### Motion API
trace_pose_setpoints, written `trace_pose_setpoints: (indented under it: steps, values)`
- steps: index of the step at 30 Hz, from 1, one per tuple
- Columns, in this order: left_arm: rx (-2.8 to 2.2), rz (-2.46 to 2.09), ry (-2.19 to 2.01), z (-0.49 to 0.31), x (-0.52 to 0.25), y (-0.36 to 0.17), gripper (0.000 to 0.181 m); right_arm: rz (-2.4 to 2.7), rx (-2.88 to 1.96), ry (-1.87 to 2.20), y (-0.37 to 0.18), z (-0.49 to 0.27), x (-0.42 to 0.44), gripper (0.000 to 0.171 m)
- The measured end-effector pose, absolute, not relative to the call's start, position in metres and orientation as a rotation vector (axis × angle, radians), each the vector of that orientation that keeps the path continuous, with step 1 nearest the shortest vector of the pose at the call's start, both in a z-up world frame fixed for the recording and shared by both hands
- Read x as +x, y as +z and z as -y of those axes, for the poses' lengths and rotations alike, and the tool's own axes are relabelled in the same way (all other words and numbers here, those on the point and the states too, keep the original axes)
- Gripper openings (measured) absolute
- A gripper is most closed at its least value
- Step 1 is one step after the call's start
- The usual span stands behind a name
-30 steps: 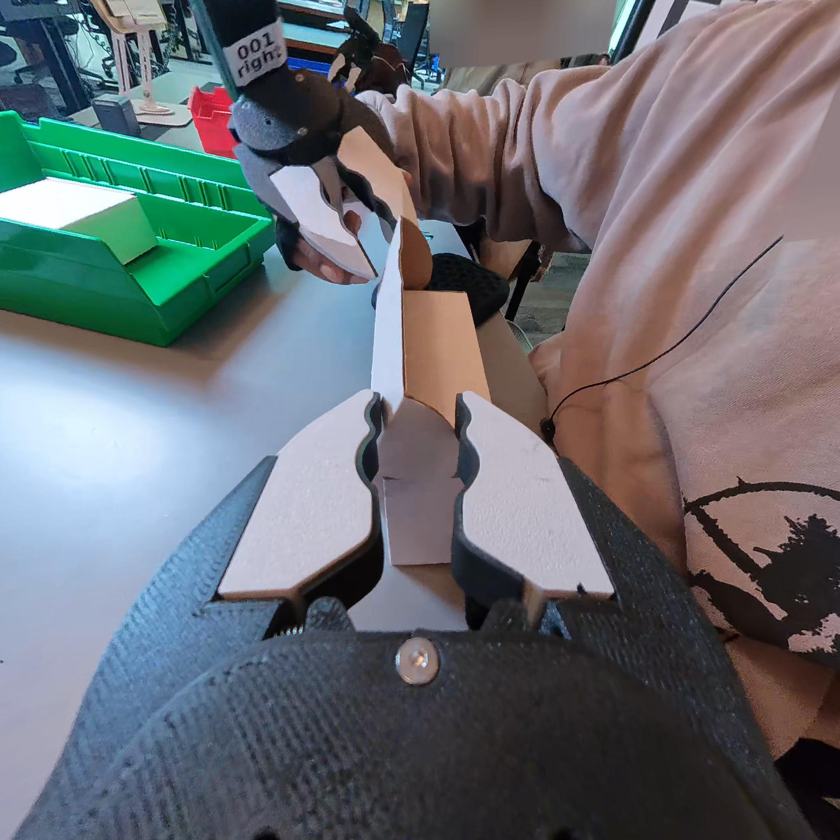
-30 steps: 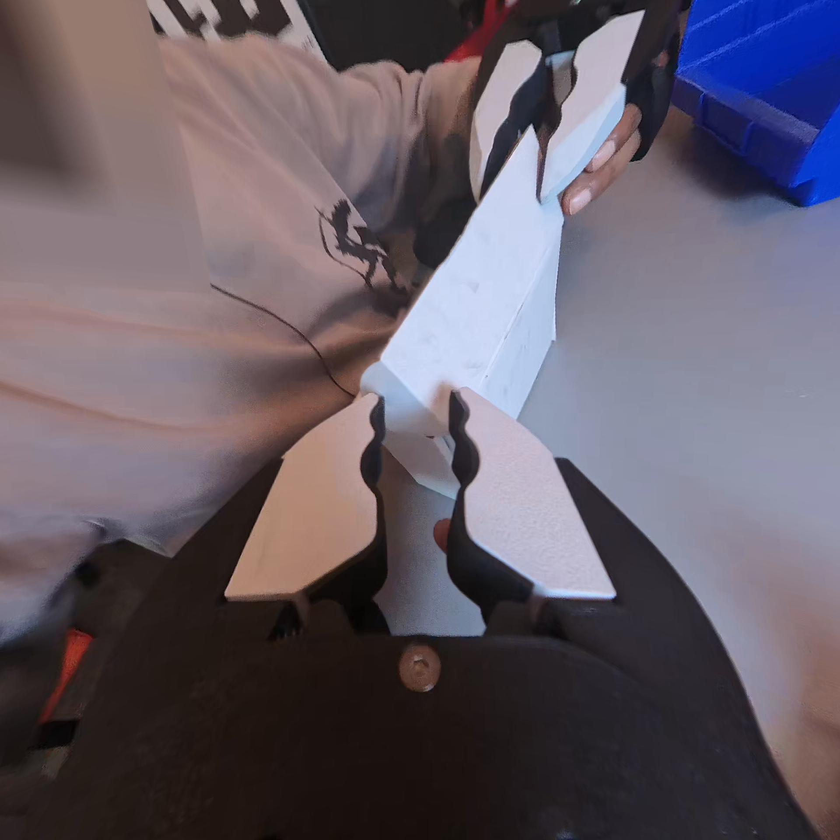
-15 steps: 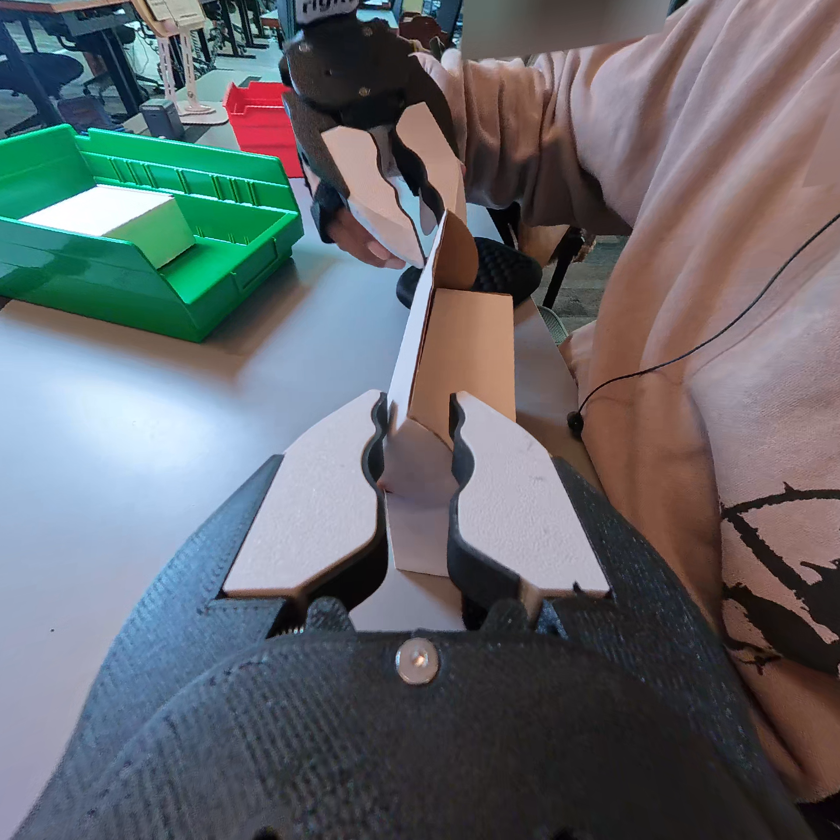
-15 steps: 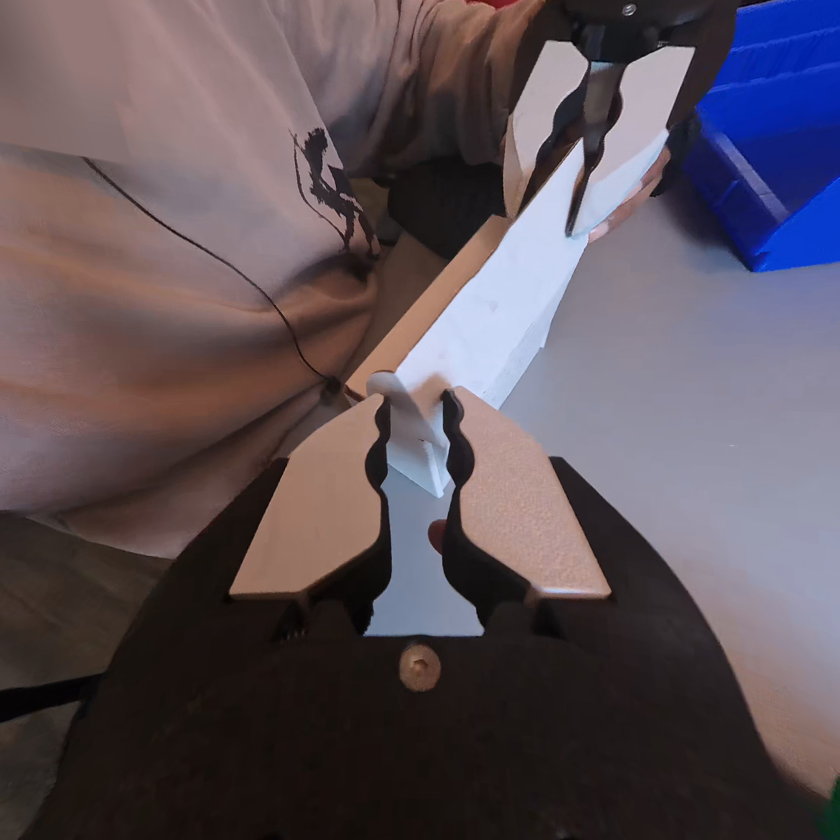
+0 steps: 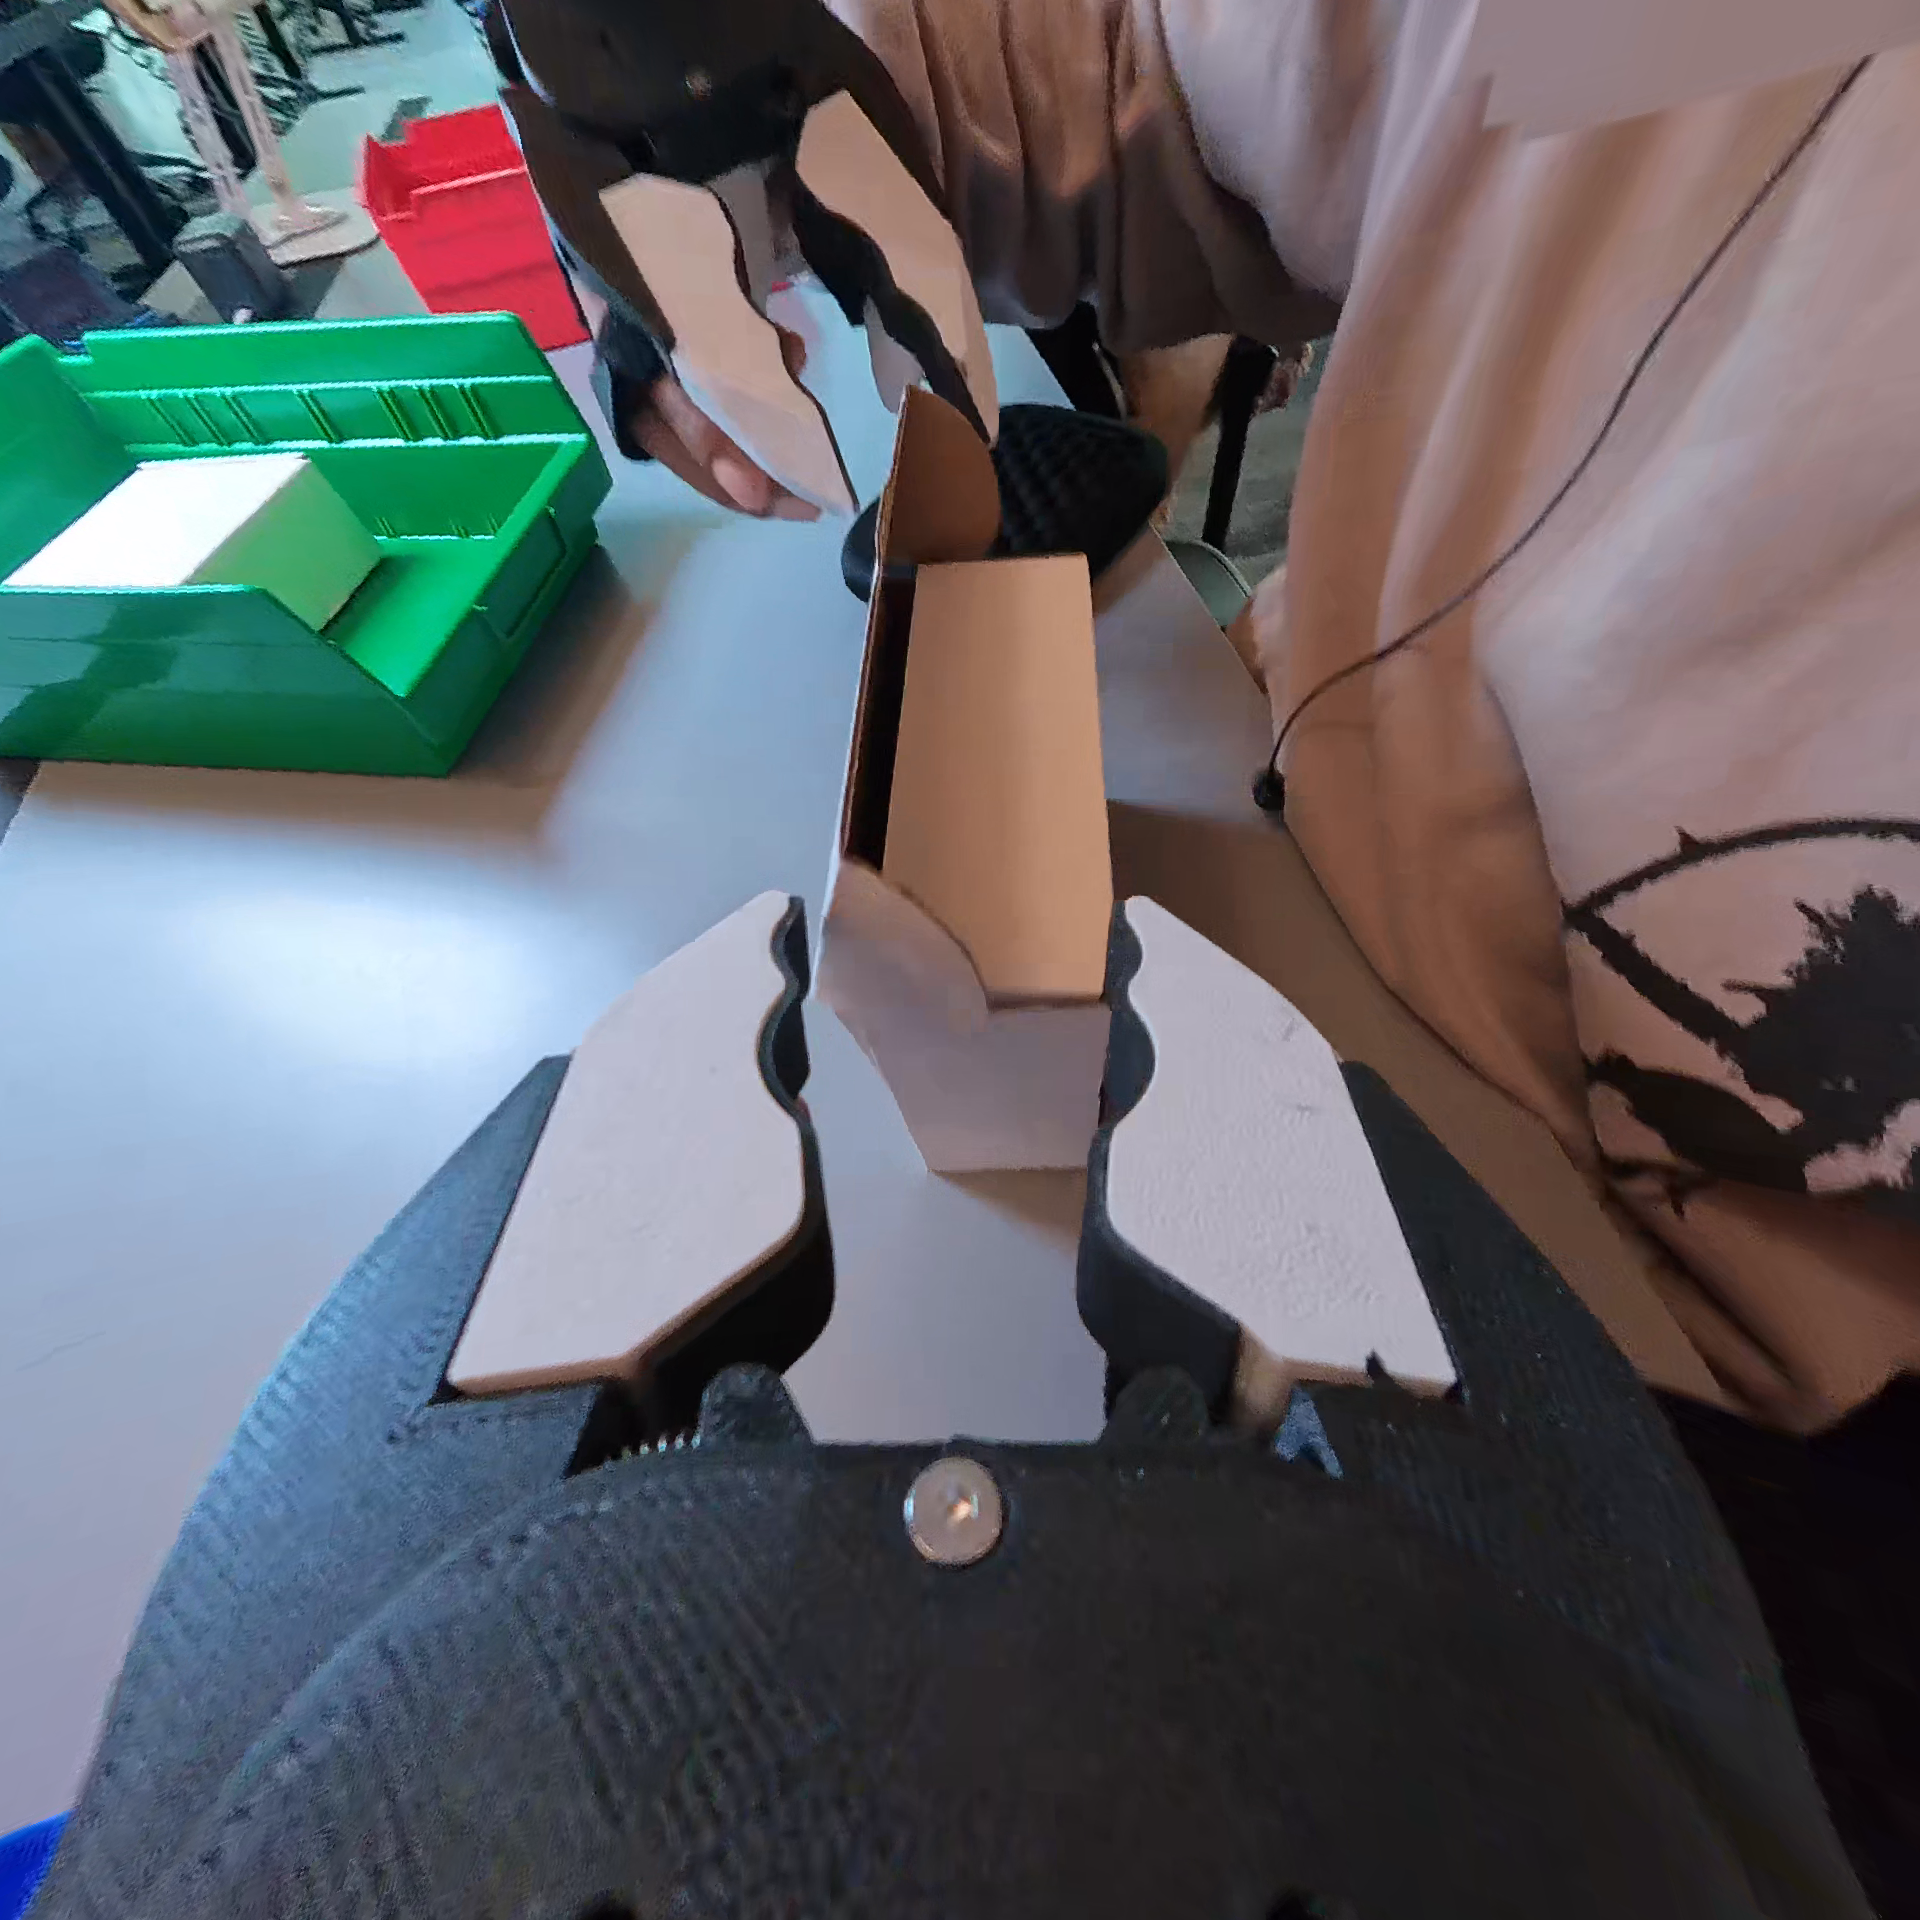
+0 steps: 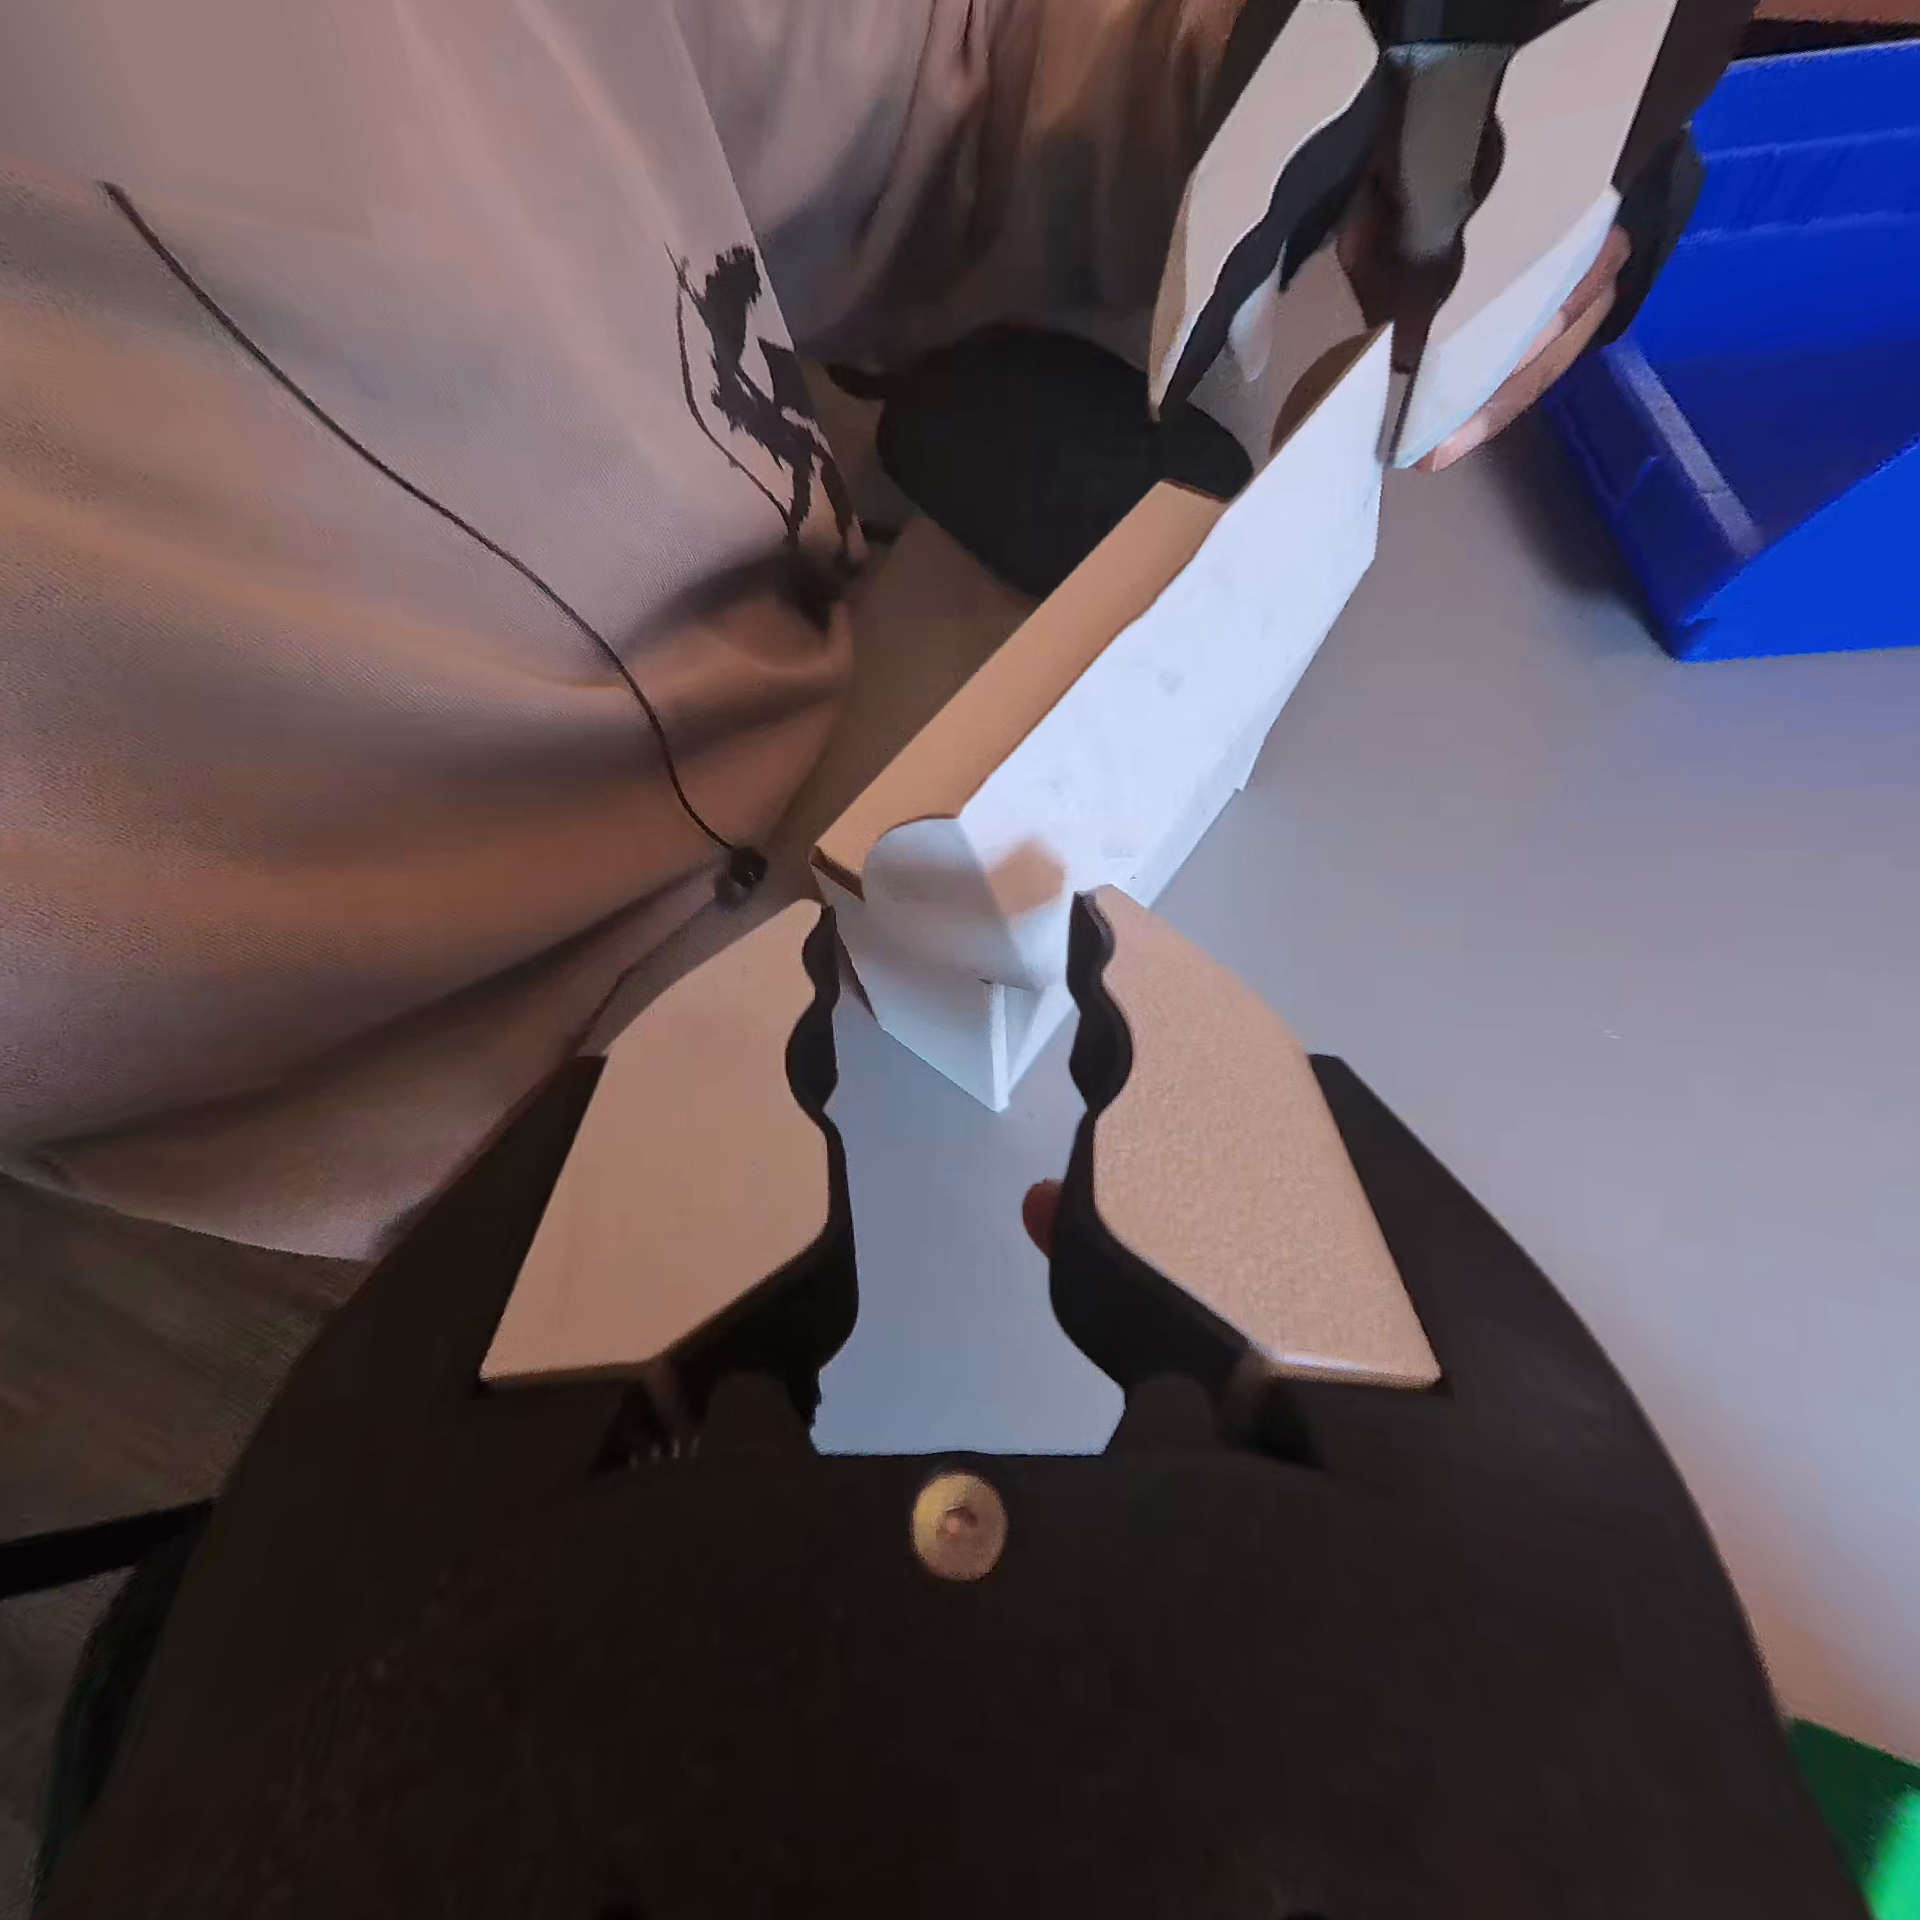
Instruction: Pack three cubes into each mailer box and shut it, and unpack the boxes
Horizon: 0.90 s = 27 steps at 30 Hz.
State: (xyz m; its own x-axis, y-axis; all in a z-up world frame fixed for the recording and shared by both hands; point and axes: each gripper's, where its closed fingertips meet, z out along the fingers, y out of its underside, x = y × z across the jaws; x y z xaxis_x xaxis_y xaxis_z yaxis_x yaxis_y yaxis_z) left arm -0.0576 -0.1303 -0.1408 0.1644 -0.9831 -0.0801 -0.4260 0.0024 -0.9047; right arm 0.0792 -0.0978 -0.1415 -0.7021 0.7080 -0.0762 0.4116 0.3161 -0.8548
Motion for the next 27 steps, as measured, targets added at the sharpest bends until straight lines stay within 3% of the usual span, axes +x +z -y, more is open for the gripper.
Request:
trace_pose_setpoints:
  steps: [6, 10, 19, 27]
  values:
    - [-1.577, -1.457, -0.845, 0.111, -0.073, -0.151, 0.051, 2.327, -0.915, 1.095, -0.146, 0.098, 0.073, 0.044]
    - [-1.526, -1.556, -0.918, 0.121, -0.06, -0.151, 0.033, 2.325, -0.937, 1.107, -0.148, 0.099, 0.07, 0.033]
    - [-1.525, -1.475, -1.019, 0.125, -0.05, -0.145, 0.031, 2.252, -1.105, 1.4, -0.145, 0.093, 0.068, 0.027]
    - [-1.538, -1.512, -0.93, 0.134, -0.056, -0.145, 0.032, 2.333, -1.006, 1.166, -0.147, 0.099, 0.074, 0.027]
